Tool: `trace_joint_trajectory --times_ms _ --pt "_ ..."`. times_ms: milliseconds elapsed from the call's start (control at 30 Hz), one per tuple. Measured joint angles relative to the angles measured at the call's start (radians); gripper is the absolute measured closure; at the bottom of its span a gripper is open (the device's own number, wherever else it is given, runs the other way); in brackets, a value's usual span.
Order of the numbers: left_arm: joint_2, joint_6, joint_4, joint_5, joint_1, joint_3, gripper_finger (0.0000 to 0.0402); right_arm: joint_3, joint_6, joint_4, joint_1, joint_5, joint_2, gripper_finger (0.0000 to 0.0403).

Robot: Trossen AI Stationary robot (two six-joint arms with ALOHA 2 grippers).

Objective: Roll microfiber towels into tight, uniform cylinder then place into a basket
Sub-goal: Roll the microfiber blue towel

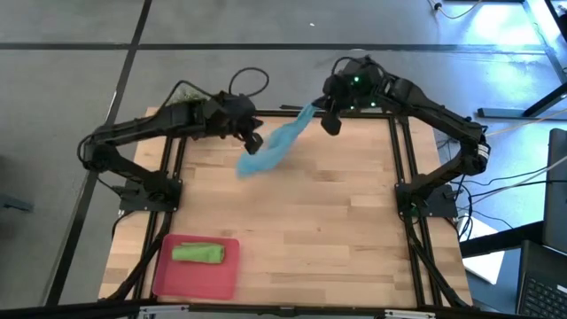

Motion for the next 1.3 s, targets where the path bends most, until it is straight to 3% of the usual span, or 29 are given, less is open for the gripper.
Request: trace_joint_trajectory --times_ms 133,533,667,800,933,1133,1300 --pt "0.029 0.068 -0.023 -0.028 0.047 0.048 0.0401 0.022 0.004 0.013 -0.009 0.002 -0.001 0.0397" --pt "0.150 0.125 -0.039 0.066 0.073 0.053 0.0401 0.019 0.027 -0.006 -0.021 0.012 0.000 0.0397" --pt "0.162 0.125 -0.067 0.065 0.073 0.053 0.0401 0.019 0.051 -0.073 -0.021 -0.063 0.020 0.0397" --pt "0.156 0.118 -0.069 0.063 0.073 0.053 0.0401 0.018 0.045 -0.127 0.003 -0.145 0.091 0.0397" --pt "0.141 0.115 -0.077 0.062 0.073 0.054 0.0401 0.018 0.012 -0.193 0.023 -0.159 0.159 0.0397" --pt "0.134 0.112 -0.081 0.062 0.059 0.053 0.0401 0.018 -0.017 -0.170 0.081 -0.255 0.277 0.0397" --pt "0.117 0.088 -0.111 0.062 0.035 0.053 0.0401 0.018 -0.033 -0.127 0.122 -0.263 0.391 0.0397"
